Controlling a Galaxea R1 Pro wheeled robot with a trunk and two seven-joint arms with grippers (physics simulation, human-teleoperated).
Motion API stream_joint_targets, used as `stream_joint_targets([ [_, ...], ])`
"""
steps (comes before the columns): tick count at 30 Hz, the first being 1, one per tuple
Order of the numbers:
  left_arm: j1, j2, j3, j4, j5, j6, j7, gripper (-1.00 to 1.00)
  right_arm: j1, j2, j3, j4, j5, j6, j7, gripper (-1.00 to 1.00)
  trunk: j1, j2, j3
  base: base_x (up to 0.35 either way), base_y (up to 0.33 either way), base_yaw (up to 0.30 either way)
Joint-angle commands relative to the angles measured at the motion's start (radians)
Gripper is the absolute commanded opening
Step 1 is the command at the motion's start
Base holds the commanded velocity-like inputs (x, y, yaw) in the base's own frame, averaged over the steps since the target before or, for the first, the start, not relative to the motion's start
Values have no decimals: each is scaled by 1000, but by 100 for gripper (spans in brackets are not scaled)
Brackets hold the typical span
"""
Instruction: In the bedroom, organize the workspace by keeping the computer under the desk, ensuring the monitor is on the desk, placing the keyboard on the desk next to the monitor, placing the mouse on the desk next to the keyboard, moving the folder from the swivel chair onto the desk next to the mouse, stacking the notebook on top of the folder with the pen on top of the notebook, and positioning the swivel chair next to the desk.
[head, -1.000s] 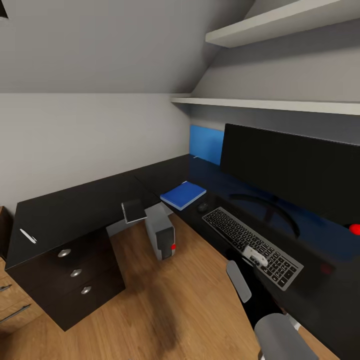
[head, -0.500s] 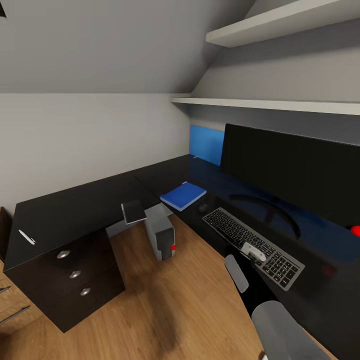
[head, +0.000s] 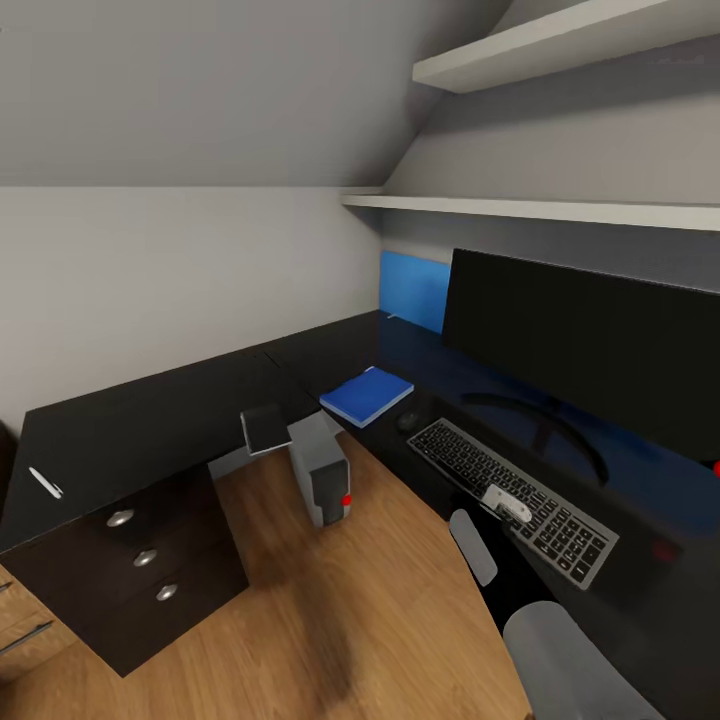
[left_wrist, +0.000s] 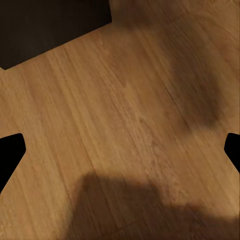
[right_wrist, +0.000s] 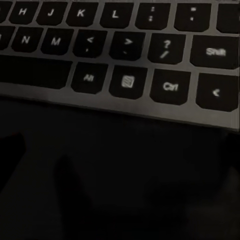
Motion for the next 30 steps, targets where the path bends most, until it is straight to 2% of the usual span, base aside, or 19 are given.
stream_joint_targets([
  [1, -2, 1, -9, -4, 3, -4, 9, 100, 0, -1, 1, 44, -21, 2, -3, 100, 0, 0, -1, 137, 0, 0],
  [13, -2, 1, -9, -4, 3, -4, 9, 100, 0, -1, 1, 44, -21, 1, -3, 100, 0, 0, -1, 18, 0, 0],
  [23, -2, 1, -7, -4, 3, -5, 9, 100, 0, 1, 7, 39, -21, -2, -3, 100, 0, 0, -1, -116, 0, 0],
  [30, -2, 2, -4, -3, 4, -3, 11, 100, 0, 3, 14, -37, -18, -3, -2, 100, -27, 49, 21, -5, 0, 0],
])
